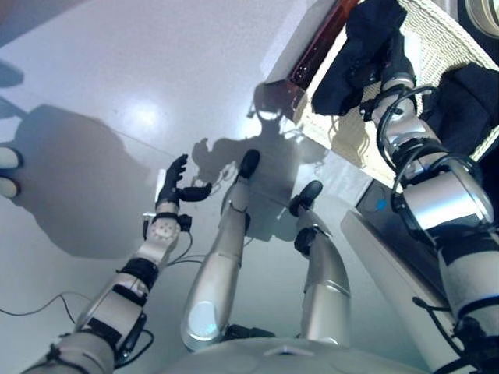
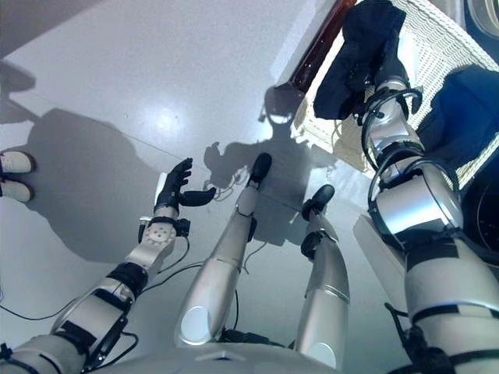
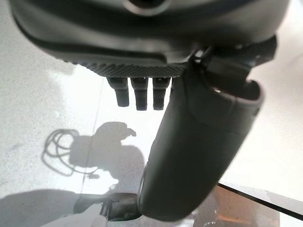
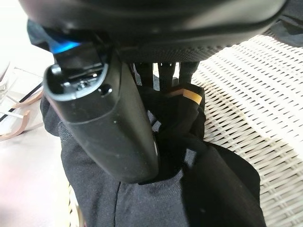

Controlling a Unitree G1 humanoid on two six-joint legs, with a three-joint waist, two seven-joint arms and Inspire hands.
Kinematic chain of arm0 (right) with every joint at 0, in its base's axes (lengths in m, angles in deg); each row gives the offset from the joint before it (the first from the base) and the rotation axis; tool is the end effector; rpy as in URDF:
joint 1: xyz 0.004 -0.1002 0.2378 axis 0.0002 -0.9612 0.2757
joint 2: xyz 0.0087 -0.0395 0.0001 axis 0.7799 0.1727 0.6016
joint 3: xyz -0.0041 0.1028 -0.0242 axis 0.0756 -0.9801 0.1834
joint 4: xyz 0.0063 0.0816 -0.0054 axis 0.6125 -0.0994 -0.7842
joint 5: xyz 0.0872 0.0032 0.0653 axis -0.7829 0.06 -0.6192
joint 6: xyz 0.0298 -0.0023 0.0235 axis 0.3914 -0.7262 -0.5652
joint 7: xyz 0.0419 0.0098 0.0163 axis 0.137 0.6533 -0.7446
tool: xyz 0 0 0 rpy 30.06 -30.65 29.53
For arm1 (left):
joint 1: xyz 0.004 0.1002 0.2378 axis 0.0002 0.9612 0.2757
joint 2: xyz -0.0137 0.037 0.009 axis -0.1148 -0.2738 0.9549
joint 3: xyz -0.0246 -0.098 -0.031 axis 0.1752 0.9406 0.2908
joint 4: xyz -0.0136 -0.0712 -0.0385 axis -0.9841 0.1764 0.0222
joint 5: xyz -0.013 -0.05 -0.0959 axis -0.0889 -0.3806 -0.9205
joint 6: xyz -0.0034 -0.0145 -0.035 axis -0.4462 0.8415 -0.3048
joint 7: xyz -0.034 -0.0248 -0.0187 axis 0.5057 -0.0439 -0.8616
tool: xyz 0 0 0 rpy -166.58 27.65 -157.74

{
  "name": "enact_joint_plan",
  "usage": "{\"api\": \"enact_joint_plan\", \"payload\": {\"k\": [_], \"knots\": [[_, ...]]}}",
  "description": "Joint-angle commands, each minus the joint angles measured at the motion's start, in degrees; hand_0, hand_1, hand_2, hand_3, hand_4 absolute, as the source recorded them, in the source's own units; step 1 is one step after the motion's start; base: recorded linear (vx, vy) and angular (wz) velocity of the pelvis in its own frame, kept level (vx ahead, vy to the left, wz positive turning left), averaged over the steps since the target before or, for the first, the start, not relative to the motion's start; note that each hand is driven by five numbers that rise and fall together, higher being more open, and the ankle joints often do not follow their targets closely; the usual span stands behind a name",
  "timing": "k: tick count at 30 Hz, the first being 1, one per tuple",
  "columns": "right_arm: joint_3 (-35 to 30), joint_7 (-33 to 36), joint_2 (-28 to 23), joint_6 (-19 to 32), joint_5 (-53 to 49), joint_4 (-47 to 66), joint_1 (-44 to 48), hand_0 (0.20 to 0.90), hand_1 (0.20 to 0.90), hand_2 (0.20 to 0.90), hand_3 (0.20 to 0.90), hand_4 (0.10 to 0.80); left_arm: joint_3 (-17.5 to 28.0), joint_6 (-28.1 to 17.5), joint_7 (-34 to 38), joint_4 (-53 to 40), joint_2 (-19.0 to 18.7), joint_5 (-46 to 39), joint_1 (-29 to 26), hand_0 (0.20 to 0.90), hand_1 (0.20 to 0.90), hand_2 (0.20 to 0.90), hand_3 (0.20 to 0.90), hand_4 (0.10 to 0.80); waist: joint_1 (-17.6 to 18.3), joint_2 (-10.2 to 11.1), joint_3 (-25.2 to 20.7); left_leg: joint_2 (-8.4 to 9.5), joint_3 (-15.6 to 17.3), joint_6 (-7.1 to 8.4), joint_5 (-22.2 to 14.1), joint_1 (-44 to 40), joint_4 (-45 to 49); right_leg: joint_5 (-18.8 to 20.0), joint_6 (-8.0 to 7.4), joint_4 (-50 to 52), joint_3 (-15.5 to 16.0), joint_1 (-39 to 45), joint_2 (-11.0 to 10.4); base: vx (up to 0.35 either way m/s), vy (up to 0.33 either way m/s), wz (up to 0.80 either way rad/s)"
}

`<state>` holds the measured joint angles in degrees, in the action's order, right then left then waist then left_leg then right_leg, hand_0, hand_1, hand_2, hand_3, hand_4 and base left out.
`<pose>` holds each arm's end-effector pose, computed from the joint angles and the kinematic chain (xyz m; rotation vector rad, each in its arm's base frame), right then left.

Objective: Pick up the clothes and place them into the washing machine

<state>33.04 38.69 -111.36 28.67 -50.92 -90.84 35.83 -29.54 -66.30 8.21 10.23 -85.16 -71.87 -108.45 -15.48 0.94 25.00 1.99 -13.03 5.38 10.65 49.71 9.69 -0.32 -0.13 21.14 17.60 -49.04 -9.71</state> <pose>0.3842 -0.2245 0.2133 -0.7098 -0.1296 -0.4438 0.2684 0.1930 -0.0061 0.3244 0.1732 0.1785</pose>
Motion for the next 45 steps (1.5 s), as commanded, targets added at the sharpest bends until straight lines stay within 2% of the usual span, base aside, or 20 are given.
{"api": "enact_joint_plan", "payload": {"k": [1, 11, 19, 21, 22, 23, 24, 27, 28, 30, 32, 34, 39, 45], "knots": [[3.9, -0.8, -3.2, -1.0, 2.3, -2.4, 2.1, 0.300, 0.300, 0.300, 0.300, 0.400, 0.1, -1.8, 2.7, -2.5, -1.7, -0.3, 0.4, 0.900, 0.900, 0.900, 0.900, 0.800, -2.9, -2.7, 2.6, 4.29, 4.9, -0.84, -3.7, 0.8, 1.1, -4.2, -4.35, -0.6, -4.8, 5.3, -0.6, 0.000, 0.000, 0.00], [1.0, 0.6, -3.2, -1.5, 2.0, -3.6, 0.9, 0.300, 0.300, 0.300, 0.300, 0.400, -0.2, -1.4, 3.6, -1.2, -0.8, 0.3, 1.0, 0.900, 0.900, 0.900, 0.900, 0.800, -1.9, -4.0, 2.4, 4.17, 5.7, -1.03, -3.5, 0.1, 1.0, -3.6, -4.59, -0.5, -6.2, 5.1, -0.5, -0.025, 0.009, -0.02], [-6.4, 2.7, -1.5, 1.6, -8.6, -0.4, -2.5, 0.300, 0.300, 0.300, 0.300, 0.400, -0.3, -1.0, 3.7, 0.6, 0.3, 0.6, 1.6, 0.900, 0.900, 0.900, 0.900, 0.800, 0.0, -3.7, 2.2, 3.53, 6.7, -1.48, -3.9, -2.4, 1.1, -3.4, -4.66, -0.4, -7.9, 6.5, 0.2, -0.022, 0.009, -0.06], [-11.7, 3.0, -0.6, 4.3, -16.5, 2.2, -5.0, 0.300, 0.300, 0.300, 0.300, 0.400, -0.2, -1.0, 3.6, 1.1, 0.8, 1.0, 2.7, 0.900, 0.900, 0.900, 0.900, 0.800, 1.1, -3.7, 1.6, 3.20, 7.4, -1.73, -4.3, -3.7, 1.0, -3.4, -4.65, -0.3, -8.7, 7.2, 0.4, -0.019, 0.022, -0.10], [-11.7, 3.0, -0.6, 4.3, -16.5, 2.2, -5.1, 0.300, 0.300, 0.300, 0.300, 0.400, -0.2, -1.0, 3.6, 1.1, 0.7, 1.1, 2.8, 0.900, 0.900, 0.900, 0.900, 0.800, 1.1, -3.7, 1.6, 3.20, 7.4, -1.73, -4.3, -3.8, 1.0, -3.4, -4.65, -0.3, -8.7, 7.2, 0.4, -0.032, 0.033, -0.13], [-15.3, 2.7, 0.3, 6.7, -23.2, 5.3, -6.6, 0.300, 0.300, 0.300, 0.300, 0.400, -0.1, -0.8, 3.5, 1.6, 1.1, 1.2, 3.2, 0.900, 0.900, 0.900, 0.900, 0.800, 1.9, -3.8, 1.4, 2.90, 7.9, -1.84, -4.4, -4.6, 0.8, -3.3, -4.70, -0.6, -9.1, 7.7, 0.5, -0.122, 0.064, -0.15], [-17.7, 2.7, 0.8, 8.3, -26.7, 7.0, -8.1, 0.300, 0.300, 0.300, 0.300, 0.400, 0.0, -0.7, 3.4, 2.0, 1.3, 1.4, 3.4, 0.900, 0.900, 0.900, 0.900, 0.800, 2.3, -4.2, 1.4, 2.64, 8.3, -2.14, -2.9, -4.4, 0.7, -1.7, -4.39, -0.9, -8.9, 7.5, 0.6, -0.130, 0.089, -0.17], [-24.9, -1.0, 3.9, 14.6, -39.9, 16.1, -13.6, 0.300, 0.300, 0.300, 0.300, 0.400, 0.2, -0.5, 2.9, 2.4, 2.3, 1.8, 4.3, 0.900, 0.900, 0.900, 0.900, 0.800, 3.7, -5.1, 1.2, 2.55, 9.2, -2.36, -3.3, -5.9, 0.8, -1.8, -4.42, -1.0, -10.0, 8.5, 0.7, -0.050, 0.055, -0.22], [-25.0, -1.1, 3.9, 14.6, -40.0, 16.3, -13.8, 0.300, 0.300, 0.300, 0.300, 0.400, 0.1, -0.5, 2.9, 2.4, 2.2, 1.8, 4.4, 0.900, 0.900, 0.900, 0.900, 0.800, 3.6, -5.0, 1.1, 2.55, 9.2, -2.36, -3.3, -6.0, 0.7, -1.8, -4.42, -1.0, -10.0, 8.6, 0.7, -0.001, 0.024, -0.18], [-30.5, -4.3, 6.7, 19.3, -49.9, 21.3, -16.6, 0.300, 0.300, 0.300, 0.300, 0.400, 0.5, -0.6, 1.8, 2.9, 3.1, 1.4, 5.7, 0.900, 0.900, 0.900, 0.900, 0.800, 4.5, -6.4, 0.3, 2.52, 9.8, -2.70, -3.5, -7.4, 0.6, -1.9, -4.37, -1.1, -11.0, 9.4, 0.9, -0.008, 0.062, -0.18], [-34.0, -7.3, 8.7, 21.7, -56.2, 24.2, -17.8, 0.300, 0.300, 0.300, 0.300, 0.400, 0.4, -0.7, 0.8, 3.5, 3.9, 1.1, 6.7, 0.900, 0.900, 0.900, 0.900, 0.800, 4.9, -7.4, -0.3, 2.52, 10.5, -3.02, -3.6, -8.6, 0.4, -1.9, -4.39, -1.3, -11.9, 10.0, 0.9, -0.001, 0.071, -0.29], [-34.7, -8.1, 9.4, 22.7, -57.7, 25.6, -18.7, 0.300, 0.300, 0.300, 0.300, 0.400, 0.6, -0.7, 0.3, 3.8, 4.1, 0.8, 7.1, 0.900, 0.900, 0.900, 0.900, 0.800, 5.1, -7.7, -0.5, 2.49, 10.9, -3.18, -3.7, -9.4, 0.1, -1.8, -4.40, -1.5, -12.4, 10.5, 1.1, 0.014, 0.052, -0.25], [-39.6, -14.4, 15.5, 27.3, -67.6, 34.4, -22.4, 0.300, 0.300, 0.300, 0.300, 0.400, 0.7, -1.0, -2.5, 4.6, 6.3, -0.8, 10.3, 0.900, 0.900, 0.900, 0.900, 0.800, 6.6, -10.0, -2.5, 2.52, 12.6, -3.93, -4.2, -12.6, -0.5, -1.4, -4.67, -3.1, -14.6, 13.0, 1.3, 0.028, 0.056, -0.20], [-42.9, -13.4, 16.5, 31.8, -68.6, 38.1, -21.9, 0.300, 0.300, 0.300, 0.300, 0.400, -0.2, -1.5, -3.2, 5.2, 7.6, -1.5, 11.1, 0.900, 0.900, 0.900, 0.900, 0.800, 7.9, -12.0, -3.4, 2.75, 13.8, -4.26, -4.5, -14.1, -1.0, -1.4, -4.55, -3.0, -16.1, 13.4, 1.5, 0.007, 0.033, -0.15]]}}
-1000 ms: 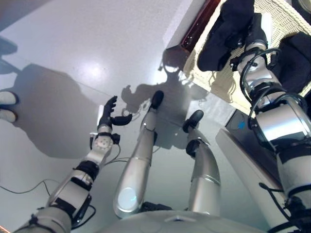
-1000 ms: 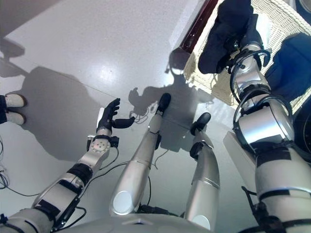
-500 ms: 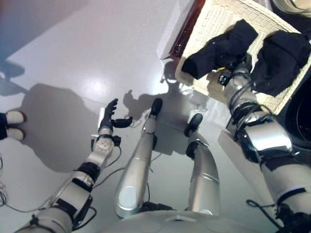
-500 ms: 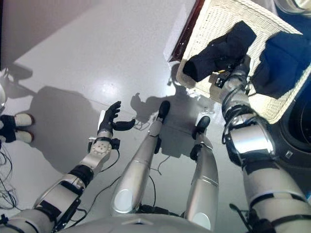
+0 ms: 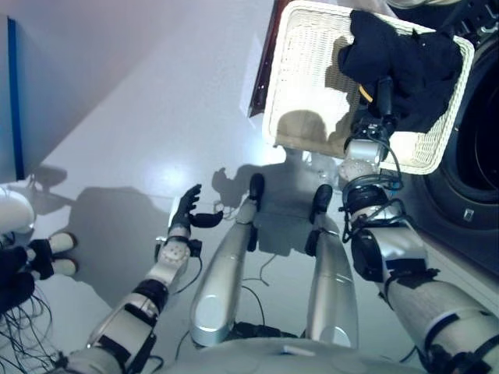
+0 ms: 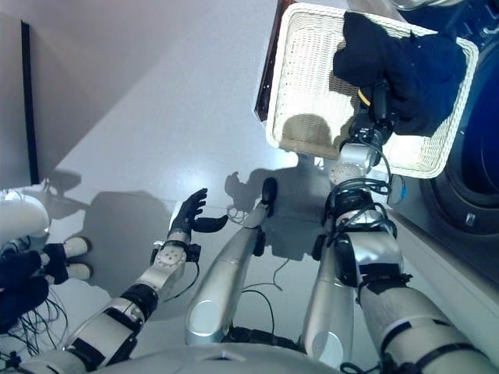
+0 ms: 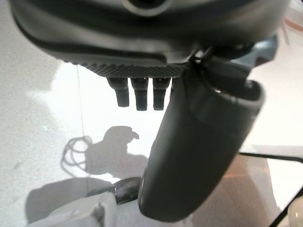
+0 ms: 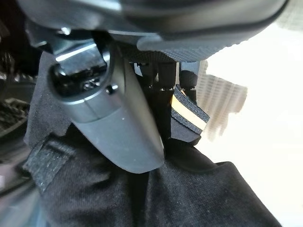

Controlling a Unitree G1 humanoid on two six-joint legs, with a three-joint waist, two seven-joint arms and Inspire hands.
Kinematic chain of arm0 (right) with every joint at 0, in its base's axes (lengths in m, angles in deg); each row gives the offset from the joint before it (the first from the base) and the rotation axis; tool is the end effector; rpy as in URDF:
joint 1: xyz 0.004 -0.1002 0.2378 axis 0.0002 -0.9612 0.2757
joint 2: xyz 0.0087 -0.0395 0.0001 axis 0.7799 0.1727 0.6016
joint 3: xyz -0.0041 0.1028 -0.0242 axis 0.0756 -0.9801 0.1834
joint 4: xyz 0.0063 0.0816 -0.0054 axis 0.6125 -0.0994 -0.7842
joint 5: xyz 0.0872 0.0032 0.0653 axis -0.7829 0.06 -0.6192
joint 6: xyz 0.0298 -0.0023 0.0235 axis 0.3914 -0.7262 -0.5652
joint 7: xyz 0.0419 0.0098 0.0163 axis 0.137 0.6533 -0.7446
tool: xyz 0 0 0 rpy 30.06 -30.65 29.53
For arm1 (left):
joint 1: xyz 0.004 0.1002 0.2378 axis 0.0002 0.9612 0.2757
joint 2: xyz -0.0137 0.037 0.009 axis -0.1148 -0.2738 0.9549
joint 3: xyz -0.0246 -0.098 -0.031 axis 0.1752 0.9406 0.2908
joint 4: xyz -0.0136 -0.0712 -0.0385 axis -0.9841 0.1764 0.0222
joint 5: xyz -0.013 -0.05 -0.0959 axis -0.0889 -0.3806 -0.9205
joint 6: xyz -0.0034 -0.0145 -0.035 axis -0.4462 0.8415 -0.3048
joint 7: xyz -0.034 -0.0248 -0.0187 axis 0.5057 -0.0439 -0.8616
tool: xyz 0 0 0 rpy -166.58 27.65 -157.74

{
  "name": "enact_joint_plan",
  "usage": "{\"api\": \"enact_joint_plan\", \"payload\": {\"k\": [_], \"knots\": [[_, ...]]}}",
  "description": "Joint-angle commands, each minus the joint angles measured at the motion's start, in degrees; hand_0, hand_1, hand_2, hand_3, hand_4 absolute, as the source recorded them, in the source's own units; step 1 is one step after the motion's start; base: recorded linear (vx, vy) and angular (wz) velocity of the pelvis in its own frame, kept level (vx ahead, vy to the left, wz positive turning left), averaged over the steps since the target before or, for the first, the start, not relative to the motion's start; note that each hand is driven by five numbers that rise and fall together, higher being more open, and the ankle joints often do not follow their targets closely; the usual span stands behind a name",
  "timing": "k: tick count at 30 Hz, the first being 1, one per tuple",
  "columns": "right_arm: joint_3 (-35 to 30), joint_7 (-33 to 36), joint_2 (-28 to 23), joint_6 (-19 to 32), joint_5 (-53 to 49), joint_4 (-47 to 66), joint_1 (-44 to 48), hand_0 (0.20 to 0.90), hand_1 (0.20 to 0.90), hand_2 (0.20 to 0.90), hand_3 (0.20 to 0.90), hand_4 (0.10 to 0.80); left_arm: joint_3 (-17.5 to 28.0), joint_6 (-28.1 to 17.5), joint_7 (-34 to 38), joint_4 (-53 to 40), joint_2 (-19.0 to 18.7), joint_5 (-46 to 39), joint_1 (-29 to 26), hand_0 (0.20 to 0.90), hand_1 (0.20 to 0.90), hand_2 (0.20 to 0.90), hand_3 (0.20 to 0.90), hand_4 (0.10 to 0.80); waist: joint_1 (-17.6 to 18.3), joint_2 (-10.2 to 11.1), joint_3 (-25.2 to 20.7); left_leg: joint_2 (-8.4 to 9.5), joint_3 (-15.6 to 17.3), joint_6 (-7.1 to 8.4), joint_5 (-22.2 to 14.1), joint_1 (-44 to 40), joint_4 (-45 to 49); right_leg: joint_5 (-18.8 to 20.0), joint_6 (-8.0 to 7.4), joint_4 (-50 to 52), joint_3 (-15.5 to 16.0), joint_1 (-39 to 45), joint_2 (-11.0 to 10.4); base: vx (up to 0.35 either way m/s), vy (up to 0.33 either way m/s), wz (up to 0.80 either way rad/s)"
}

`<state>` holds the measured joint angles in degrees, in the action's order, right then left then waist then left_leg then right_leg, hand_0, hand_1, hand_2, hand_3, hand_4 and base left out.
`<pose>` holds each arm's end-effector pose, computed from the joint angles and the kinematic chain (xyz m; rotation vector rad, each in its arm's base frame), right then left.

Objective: Pick up the clothes and place them into the washing machine

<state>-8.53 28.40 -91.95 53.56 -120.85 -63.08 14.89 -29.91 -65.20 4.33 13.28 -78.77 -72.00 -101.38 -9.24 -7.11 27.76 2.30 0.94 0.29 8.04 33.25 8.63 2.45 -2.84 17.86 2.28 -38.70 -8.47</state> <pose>0.3598 -0.1876 0.1532 1.3244 -0.4038 -0.4747 0.2277 0.1696 -0.0504 0.2486 0.3823 0.0898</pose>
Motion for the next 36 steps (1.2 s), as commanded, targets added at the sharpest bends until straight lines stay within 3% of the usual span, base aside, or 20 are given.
{"api": "enact_joint_plan", "payload": {"k": [1, 5, 14, 22, 36], "knots": [[-2.2, -2.6, -3.3, 7.6, 1.4, 10.1, -0.5, 0.300, 0.300, 0.300, 0.300, 0.400, -0.1, -2.7, 0.7, 2.1, 1.4, -1.4, 4.2, 0.900, 0.900, 0.900, 0.900, 0.800, 1.7, -4.3, -6.2, 2.51, 0.0, 0.77, -1.9, 2.3, 0.0, -4.1, -1.85, 0.3, -1.2, 3.0, 0.4, -0.001, 0.022, -0.08], [-4.4, -0.6, -4.9, 9.4, 1.9, 9.2, 1.8, 0.300, 0.300, 0.300, 0.300, 0.400, -0.6, -3.0, 0.7, 2.0, 1.6, -1.3, 4.5, 0.900, 0.900, 0.900, 0.900, 0.800, 1.7, -5.3, -6.6, 2.60, 0.4, 0.68, -2.1, 2.5, -0.1, -4.1, -1.93, 0.5, -1.8, 2.2, 0.4, 0.003, 0.014, -0.07], [-6.3, 7.4, -15.0, 11.1, 3.7, 2.0, 12.5, 0.300, 0.300, 0.300, 0.300, 0.400, -0.9, -3.6, 2.3, 2.5, 1.7, -1.4, 3.4, 0.900, 0.900, 0.900, 0.900, 0.800, 1.5, -7.7, -6.0, 2.99, 1.6, 0.67, -1.8, 7.6, 1.3, -4.0, -1.69, 3.6, -4.0, -4.9, 1.0, -0.031, 0.013, -0.09], [-5.1, 10.9, -22.5, 11.9, 4.5, -1.7, 18.1, 0.300, 0.300, 0.300, 0.300, 0.400, -1.1, -4.0, 3.4, 1.9, 1.7, -0.7, 3.7, 0.900, 0.900, 0.900, 0.900, 0.800, 0.6, -9.6, -7.3, 3.00, 2.5, 0.75, -2.3, 11.8, 3.8, -4.6, -1.69, 7.2, -5.4, -10.3, 1.1, -0.006, -0.005, -0.04], [0.3, 23.1, -37.1, 12.6, 15.0, -3.1, 27.1, 0.300, 0.300, 0.300, 0.300, 0.400, -0.1, -4.8, 5.0, -1.1, 1.0, 0.5, 6.2, 0.900, 0.900, 0.900, 0.900, 0.800, -1.6, -14.4, -10.8, 3.68, 3.2, 1.49, -2.1, 13.1, 3.1, -6.4, -1.64, 9.5, -7.0, -13.1, 0.9, 0.017, -0.006, 0.03]]}}
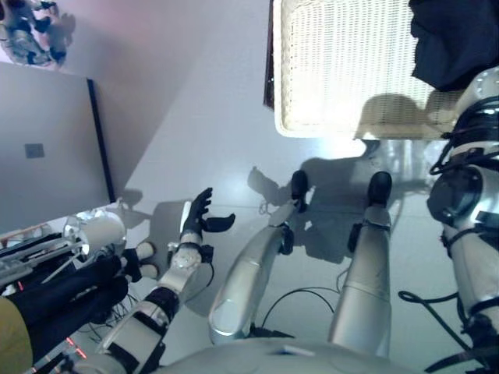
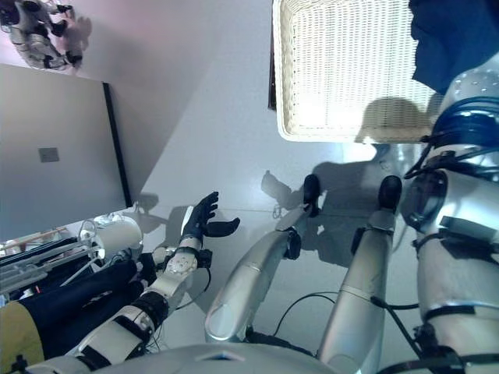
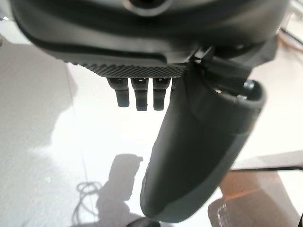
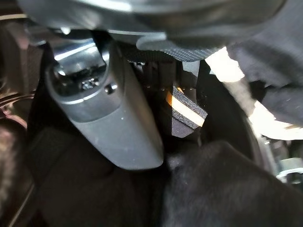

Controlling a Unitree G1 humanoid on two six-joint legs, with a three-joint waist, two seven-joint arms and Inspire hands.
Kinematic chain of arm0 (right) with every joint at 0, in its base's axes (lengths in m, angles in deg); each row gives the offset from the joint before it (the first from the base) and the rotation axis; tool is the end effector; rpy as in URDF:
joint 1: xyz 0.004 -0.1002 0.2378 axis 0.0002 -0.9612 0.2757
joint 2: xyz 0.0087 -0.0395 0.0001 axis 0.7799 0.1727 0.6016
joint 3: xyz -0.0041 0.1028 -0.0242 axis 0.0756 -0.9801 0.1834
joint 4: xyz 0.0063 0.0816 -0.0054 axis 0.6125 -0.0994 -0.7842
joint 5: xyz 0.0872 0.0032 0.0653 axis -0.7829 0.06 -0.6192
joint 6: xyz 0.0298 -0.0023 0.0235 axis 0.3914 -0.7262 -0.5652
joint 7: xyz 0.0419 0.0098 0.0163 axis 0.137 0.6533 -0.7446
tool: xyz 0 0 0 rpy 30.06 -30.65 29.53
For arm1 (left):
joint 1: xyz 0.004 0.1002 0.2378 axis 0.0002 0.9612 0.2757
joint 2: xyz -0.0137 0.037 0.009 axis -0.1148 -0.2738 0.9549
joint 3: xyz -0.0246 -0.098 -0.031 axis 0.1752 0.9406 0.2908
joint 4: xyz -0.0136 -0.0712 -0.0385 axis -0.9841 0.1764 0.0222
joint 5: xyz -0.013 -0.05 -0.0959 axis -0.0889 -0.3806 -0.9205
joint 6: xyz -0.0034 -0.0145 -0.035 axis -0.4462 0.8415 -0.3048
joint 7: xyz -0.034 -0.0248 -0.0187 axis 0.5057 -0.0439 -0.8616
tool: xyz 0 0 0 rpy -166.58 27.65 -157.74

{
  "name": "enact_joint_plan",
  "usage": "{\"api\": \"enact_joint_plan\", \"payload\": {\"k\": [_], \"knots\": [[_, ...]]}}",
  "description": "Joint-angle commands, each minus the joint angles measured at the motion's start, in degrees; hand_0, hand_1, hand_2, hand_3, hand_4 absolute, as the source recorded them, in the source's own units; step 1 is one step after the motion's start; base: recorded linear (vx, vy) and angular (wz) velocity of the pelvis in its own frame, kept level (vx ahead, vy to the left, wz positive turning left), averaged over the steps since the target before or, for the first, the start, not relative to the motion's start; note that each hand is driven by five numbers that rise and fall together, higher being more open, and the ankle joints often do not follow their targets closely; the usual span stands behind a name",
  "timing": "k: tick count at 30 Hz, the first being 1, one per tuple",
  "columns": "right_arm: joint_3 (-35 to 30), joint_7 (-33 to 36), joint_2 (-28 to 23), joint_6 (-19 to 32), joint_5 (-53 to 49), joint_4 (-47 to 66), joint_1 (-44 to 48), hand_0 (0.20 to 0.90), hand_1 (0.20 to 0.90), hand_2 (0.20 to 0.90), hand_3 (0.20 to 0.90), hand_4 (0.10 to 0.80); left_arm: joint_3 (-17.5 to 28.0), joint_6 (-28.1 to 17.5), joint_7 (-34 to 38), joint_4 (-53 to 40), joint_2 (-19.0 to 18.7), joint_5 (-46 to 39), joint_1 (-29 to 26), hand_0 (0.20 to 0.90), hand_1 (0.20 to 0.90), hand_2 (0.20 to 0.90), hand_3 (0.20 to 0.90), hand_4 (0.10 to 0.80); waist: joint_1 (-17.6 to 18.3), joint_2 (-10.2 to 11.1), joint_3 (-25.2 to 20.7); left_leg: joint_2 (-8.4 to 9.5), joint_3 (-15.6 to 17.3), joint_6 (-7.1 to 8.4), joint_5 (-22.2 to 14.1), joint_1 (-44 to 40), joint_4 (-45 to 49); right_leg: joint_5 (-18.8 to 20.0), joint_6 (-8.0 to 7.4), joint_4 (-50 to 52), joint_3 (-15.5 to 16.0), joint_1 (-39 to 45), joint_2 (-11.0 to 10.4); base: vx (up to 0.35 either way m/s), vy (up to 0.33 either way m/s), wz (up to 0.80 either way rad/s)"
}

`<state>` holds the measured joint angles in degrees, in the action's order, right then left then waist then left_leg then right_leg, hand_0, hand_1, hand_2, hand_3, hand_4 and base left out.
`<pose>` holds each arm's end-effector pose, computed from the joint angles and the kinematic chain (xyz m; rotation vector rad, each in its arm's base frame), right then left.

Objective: Pick up the clothes and place them into the washing machine

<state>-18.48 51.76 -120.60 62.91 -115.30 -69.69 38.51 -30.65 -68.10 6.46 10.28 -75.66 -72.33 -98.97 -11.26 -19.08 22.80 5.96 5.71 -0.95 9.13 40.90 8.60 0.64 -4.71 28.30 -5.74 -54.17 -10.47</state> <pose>0.3134 -0.3225 0.3341 1.4876 -0.9674 -0.9008 0.2194 0.1469 -0.0526 0.1728 0.3335 0.0815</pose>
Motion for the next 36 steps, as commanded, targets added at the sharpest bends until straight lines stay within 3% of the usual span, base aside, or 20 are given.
{"api": "enact_joint_plan", "payload": {"k": [1, 9, 13, 14, 15, 17, 19, 22, 31, 36], "knots": [[10.7, 1.1, -10.7, 3.4, 11.0, 4.0, 4.4, 0.300, 0.300, 0.300, 0.300, 0.400, 1.1, -2.1, 3.0, 1.5, -2.4, 0.7, 4.4, 0.900, 0.900, 0.900, 0.900, 0.800, 0.3, -2.9, -6.2, -0.01, -1.5, 2.93, -3.0, 5.7, 3.2, -4.7, 0.30, -0.5, 1.0, 1.7, 2.8, 0.009, -0.016, 0.06], [20.2, 4.5, -18.9, 0.0, 18.3, 2.9, 10.9, 0.300, 0.300, 0.300, 0.300, 0.400, 2.4, -2.7, 3.2, -0.1, -3.2, 1.1, 6.6, 0.900, 0.900, 0.900, 0.900, 0.800, -0.8, -3.7, -8.6, 0.18, -1.3, 3.39, -2.9, 6.2, 2.5, -5.3, 0.28, 0.1, 0.6, 0.2, 2.9, 0.023, -0.017, 0.01], [22.7, 5.0, -20.0, -1.1, 20.8, 3.4, 11.6, 0.300, 0.300, 0.300, 0.300, 0.400, 2.9, -2.8, 3.2, -0.5, -3.2, 0.8, 6.8, 0.900, 0.900, 0.900, 0.900, 0.800, -0.8, -3.6, -9.1, 0.14, -1.2, 3.37, -2.9, 6.4, 2.4, -5.2, 0.43, 0.4, 0.6, -0.1, 3.0, 0.028, -0.017, -0.04], [23.2, 5.3, -19.9, -1.5, 21.3, 2.8, 11.7, 0.342, 0.342, 0.342, 0.342, 0.428, 2.9, -2.9, 3.2, -0.5, -3.2, 0.8, 6.8, 0.900, 0.900, 0.900, 0.900, 0.800, -0.7, -3.6, -9.1, 0.07, -1.1, 3.34, -3.0, 6.4, 2.4, -5.2, 0.44, 0.5, 0.6, -0.2, 3.2, 0.000, 0.000, 0.00], [23.5, 5.1, -19.7, -2.1, 21.7, 2.3, 11.4, 0.342, 0.342, 0.342, 0.342, 0.428, 2.8, -2.8, 3.2, -0.6, -3.1, 0.9, 6.9, 0.900, 0.900, 0.900, 0.900, 0.800, -0.5, -3.5, -8.9, -0.04, -1.0, 3.34, -3.0, 6.6, 2.4, -5.1, 0.47, 0.5, 0.5, -0.4, 3.2, 0.000, 0.000, 0.00], [23.5, 6.0, -19.5, -3.1, 23.1, 1.4, 10.9, 0.900, 0.900, 0.900, 0.900, 0.800, 3.1, -2.9, 3.4, -0.8, -3.0, 0.9, 6.9, 0.900, 0.900, 0.900, 0.900, 0.800, -0.3, -3.3, -8.9, -0.06, -0.8, 3.21, -3.2, 6.6, 2.4, -5.0, 0.52, 0.4, 0.4, -0.6, 3.5, 0.000, 0.000, 0.00], [23.5, 7.7, -19.5, -4.0, 25.1, 1.2, 10.6, 0.900, 0.900, 0.900, 0.900, 0.800, 3.1, -2.8, 3.4, -0.8, -2.9, 0.9, 7.0, 0.900, 0.900, 0.900, 0.900, 0.800, -0.3, -3.2, -8.9, -0.09, -0.6, 3.16, -3.2, 6.7, 2.4, -5.0, 0.53, 0.3, 0.4, -0.6, 3.6, 0.000, 0.000, 0.00], [28.7, 15.9, -20.9, -13.5, 39.4, -2.8, 9.9, 0.900, 0.900, 0.900, 0.900, 0.800, 4.1, -2.7, 4.6, -1.7, -3.6, 2.3, 7.1, 0.900, 0.900, 0.900, 0.900, 0.800, 0.4, -2.3, -8.6, -0.36, -0.4, 3.10, -3.3, 6.7, 2.6, -4.4, 0.57, -0.1, 0.4, -0.5, 3.6, 0.000, 0.000, 0.00], [22.5, 15.0, -15.1, -9.3, 34.2, 1.7, 5.7, 0.900, 0.900, 0.900, 0.900, 0.800, 4.6, -2.7, 6.1, -1.3, -2.8, 1.7, 7.5, 0.900, 0.900, 0.900, 0.900, 0.800, 1.1, -1.9, -8.3, -0.59, -0.4, 3.03, -3.3, 6.5, 2.1, -4.5, 0.89, -0.5, 0.6, -0.3, 4.1, 0.000, 0.000, 0.00], [18.2, 8.5, -9.5, -4.8, 24.0, 2.4, 2.7, 0.900, 0.900, 0.900, 0.900, 0.800, 4.4, -2.0, 5.6, 0.6, -2.0, 0.4, 6.4, 0.900, 0.900, 0.900, 0.900, 0.800, 1.4, -1.6, -7.8, -0.74, -0.3, 2.95, -3.2, 6.1, 2.0, -4.2, 0.94, -0.8, 0.4, 0.0, 4.4, 0.000, 0.000, 0.00]]}}
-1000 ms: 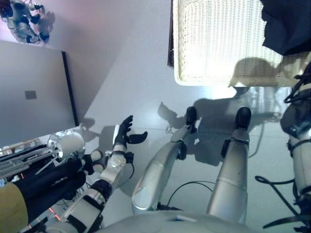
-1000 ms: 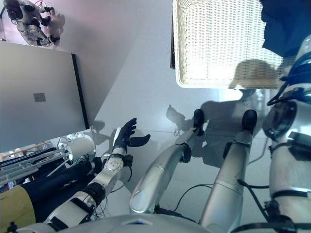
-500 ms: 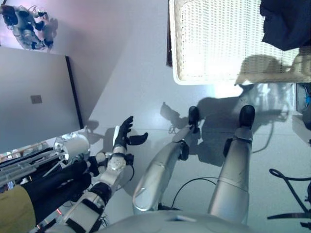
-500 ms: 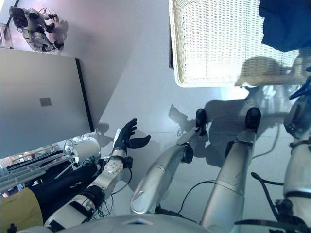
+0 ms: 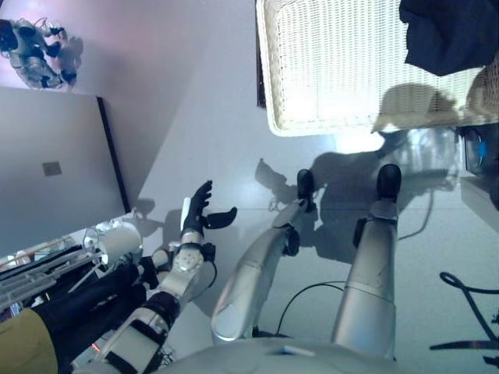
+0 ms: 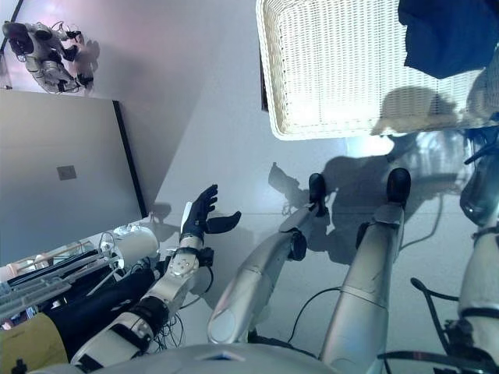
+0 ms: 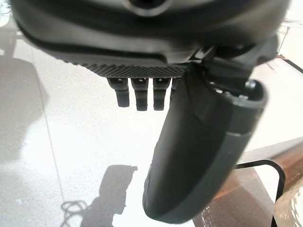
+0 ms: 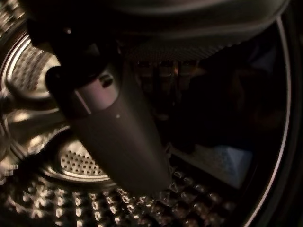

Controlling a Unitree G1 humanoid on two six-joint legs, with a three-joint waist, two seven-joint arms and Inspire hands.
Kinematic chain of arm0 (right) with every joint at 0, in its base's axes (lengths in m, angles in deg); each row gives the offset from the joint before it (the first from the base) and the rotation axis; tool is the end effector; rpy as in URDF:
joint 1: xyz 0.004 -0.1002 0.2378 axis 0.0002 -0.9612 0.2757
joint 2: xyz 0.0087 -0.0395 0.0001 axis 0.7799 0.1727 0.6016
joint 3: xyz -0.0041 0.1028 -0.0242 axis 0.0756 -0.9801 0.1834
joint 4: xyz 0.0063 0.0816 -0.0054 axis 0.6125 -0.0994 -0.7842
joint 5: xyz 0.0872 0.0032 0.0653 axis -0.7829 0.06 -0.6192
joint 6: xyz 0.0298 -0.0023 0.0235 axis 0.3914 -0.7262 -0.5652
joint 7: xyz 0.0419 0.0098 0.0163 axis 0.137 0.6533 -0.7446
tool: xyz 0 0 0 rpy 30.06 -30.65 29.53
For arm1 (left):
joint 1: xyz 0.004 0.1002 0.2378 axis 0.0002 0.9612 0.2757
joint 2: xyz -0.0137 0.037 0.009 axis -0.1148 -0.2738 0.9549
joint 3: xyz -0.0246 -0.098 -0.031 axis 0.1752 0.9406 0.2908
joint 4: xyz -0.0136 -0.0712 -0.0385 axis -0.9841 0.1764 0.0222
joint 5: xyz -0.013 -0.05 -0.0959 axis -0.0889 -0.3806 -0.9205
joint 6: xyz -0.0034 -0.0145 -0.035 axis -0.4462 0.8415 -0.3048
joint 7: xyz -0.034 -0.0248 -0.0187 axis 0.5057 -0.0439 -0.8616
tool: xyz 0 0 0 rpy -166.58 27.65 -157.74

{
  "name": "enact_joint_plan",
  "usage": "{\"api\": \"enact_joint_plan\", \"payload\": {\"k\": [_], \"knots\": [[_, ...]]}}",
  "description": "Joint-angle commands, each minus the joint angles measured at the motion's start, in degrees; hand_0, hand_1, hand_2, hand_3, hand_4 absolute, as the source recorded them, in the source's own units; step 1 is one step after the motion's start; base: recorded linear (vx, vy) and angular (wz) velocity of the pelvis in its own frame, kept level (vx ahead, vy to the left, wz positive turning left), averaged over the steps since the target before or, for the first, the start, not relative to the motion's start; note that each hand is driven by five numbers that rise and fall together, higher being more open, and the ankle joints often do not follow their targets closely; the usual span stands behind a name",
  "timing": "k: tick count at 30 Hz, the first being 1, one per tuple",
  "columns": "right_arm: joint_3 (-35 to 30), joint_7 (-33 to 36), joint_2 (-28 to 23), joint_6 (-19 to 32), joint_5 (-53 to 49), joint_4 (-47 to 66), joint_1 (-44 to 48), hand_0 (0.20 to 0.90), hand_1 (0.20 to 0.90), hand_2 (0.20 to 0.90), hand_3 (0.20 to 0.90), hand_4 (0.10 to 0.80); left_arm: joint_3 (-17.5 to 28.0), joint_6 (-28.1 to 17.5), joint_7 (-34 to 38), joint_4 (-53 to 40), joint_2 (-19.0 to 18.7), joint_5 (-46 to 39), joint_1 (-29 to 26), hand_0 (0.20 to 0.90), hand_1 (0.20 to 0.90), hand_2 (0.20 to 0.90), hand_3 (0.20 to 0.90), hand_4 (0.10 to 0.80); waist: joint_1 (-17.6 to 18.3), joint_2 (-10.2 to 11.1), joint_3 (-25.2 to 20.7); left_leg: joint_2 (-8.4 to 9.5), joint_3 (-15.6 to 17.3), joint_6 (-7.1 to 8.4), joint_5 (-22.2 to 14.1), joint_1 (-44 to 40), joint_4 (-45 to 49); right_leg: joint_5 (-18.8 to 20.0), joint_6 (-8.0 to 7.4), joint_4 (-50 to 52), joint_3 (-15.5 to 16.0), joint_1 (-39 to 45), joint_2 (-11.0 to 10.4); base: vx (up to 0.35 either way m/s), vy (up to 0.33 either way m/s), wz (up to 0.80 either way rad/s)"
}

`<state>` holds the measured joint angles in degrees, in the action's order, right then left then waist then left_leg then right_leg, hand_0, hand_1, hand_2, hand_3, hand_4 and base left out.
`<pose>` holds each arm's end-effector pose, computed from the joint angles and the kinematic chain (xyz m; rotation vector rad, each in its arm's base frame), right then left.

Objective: Pick up the clothes and place them into the washing machine

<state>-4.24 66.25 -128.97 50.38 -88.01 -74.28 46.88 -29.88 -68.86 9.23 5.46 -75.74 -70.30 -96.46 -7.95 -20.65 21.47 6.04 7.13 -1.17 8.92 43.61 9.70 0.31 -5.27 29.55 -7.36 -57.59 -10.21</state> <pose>0.3026 -0.3170 0.3898 0.8604 -0.9351 -1.0961 0.2149 0.1433 -0.0485 0.1663 0.2769 0.1096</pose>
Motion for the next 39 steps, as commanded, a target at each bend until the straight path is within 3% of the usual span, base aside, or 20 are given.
{"api": "enact_joint_plan", "payload": {"k": [1, 9, 17, 18, 20, 21, 24, 29, 35, 39], "knots": [[3.2, -8.3, 0.6, 8.2, -6.3, 7.0, -6.4, 0.900, 0.900, 0.900, 0.900, 0.800, 3.3, -1.1, 2.5, 5.9, -1.7, -1.9, 3.8, 0.900, 0.900, 0.900, 0.900, 0.800, -1.9, 0.1, -6.4, -0.92, -1.7, 3.11, -3.1, 3.3, 0.9, -3.8, 1.53, -2.0, 2.0, 3.6, 4.2, 0.000, 0.000, 0.00], [-0.7, -19.7, 10.0, 8.8, -16.5, 7.7, -13.3, 0.900, 0.900, 0.900, 0.900, 0.800, 2.7, -0.8, 0.0, 7.0, -1.1, -3.4, 2.6, 0.900, 0.900, 0.900, 0.900, 0.800, -1.3, 1.8, -5.4, -1.21, -1.7, 2.86, -3.3, 1.9, 1.7, -3.4, 1.62, -2.8, 2.4, 6.2, 4.6, -0.013, 0.006, -0.07], [-3.1, -25.1, 17.7, 7.9, -18.6, 10.9, -22.8, 0.900, 0.900, 0.900, 0.900, 0.800, 3.4, -0.2, -2.0, 9.0, -1.5, -3.3, 3.6, 0.900, 0.900, 0.900, 0.900, 0.800, -0.6, 4.8, -5.4, -1.30, -2.6, 2.43, -3.4, -4.2, 0.3, -2.5, 1.38, -5.9, 3.7, 13.8, 4.4, 0.025, 0.029, -0.03], [-2.3, -26.6, 19.8, 7.1, -17.4, 13.3, -26.7, 0.900, 0.900, 0.900, 0.900, 0.800, 4.2, 0.0, -2.5, 9.6, -1.1, -3.3, 3.9, 0.900, 0.900, 0.900, 0.900, 0.800, -0.3, 6.1, -5.7, -1.22, -2.8, 2.42, -3.3, -6.3, -0.7, -1.9, 1.22, -7.3, 3.8, 16.4, 4.5, 0.079, 0.040, -0.06], [-2.6, -27.1, 21.4, 7.0, -16.9, 15.0, -28.9, 0.900, 0.900, 0.900, 0.900, 0.800, 4.5, 0.2, -2.8, 10.1, -1.1, -3.2, 4.5, 0.900, 0.900, 0.900, 0.900, 0.800, 0.1, 6.7, -5.5, -1.32, -2.9, 2.33, -3.1, -8.1, -1.6, -1.5, 1.17, -8.7, 4.1, 18.6, 4.5, 0.073, 0.018, -0.12], [-2.5, -29.1, 25.2, 6.9, -17.5, 17.5, -33.8, 0.900, 0.900, 0.900, 0.900, 0.800, 5.3, 0.8, -3.4, 11.3, -0.7, -3.3, 5.1, 0.900, 0.900, 0.900, 0.900, 0.800, 0.6, 8.3, -6.1, -1.58, -3.0, 2.21, -3.1, -10.7, -2.5, -1.1, 1.03, -10.6, 4.5, 21.7, 4.7, 0.090, 0.018, -0.16], [-2.1, -30.5, 28.7, 5.9, -17.5, 19.2, -38.7, 0.900, 0.900, 0.900, 0.900, 0.800, 6.3, 1.4, -4.2, 12.2, -0.6, -2.9, 6.3, 0.900, 0.900, 0.900, 0.900, 0.800, 1.1, 9.5, -6.4, -1.74, -3.2, 1.95, -3.1, -14.2, -3.9, -0.6, 0.81, -12.5, 4.6, 25.4, 4.7, 0.083, 0.031, -0.15], [1.6, -35.9, 36.3, 1.9, -17.4, 23.9, -54.6, 0.900, 0.900, 0.900, 0.900, 0.800, 10.3, 3.4, -6.6, 16.4, -0.1, -1.5, 9.8, 0.900, 0.900, 0.900, 0.900, 0.800, 3.0, 14.1, -9.1, -3.27, -3.4, 1.44, -3.8, -24.3, -6.4, -0.4, 0.17, -16.2, 5.1, 35.6, 5.0, 0.156, 0.002, -0.16], [6.7, -40.1, 38.4, -2.7, -13.2, 29.3, -67.9, 0.900, 0.900, 0.900, 0.900, 0.800, 14.2, 4.3, -7.6, 19.1, -0.1, 1.6, 13.1, 0.900, 0.900, 0.900, 0.900, 0.800, 4.3, 17.3, -12.8, -4.27, -2.2, 1.52, -5.8, -32.8, -8.2, 0.1, -0.64, -21.8, 5.3, 44.9, 5.3, 0.137, -0.050, -0.18], [10.3, -42.8, 36.4, -6.2, -8.3, 32.0, -74.8, 0.900, 0.900, 0.900, 0.900, 0.800, 16.1, 4.4, -8.3, 19.9, -0.8, 4.1, 14.5, 0.900, 0.900, 0.900, 0.900, 0.800, 4.6, 18.7, -15.2, -5.62, -2.2, 2.31, -6.3, -36.9, -8.4, 0.3, -0.29, -24.2, 4.8, 49.4, 6.3, 0.116, -0.116, -0.15]]}}
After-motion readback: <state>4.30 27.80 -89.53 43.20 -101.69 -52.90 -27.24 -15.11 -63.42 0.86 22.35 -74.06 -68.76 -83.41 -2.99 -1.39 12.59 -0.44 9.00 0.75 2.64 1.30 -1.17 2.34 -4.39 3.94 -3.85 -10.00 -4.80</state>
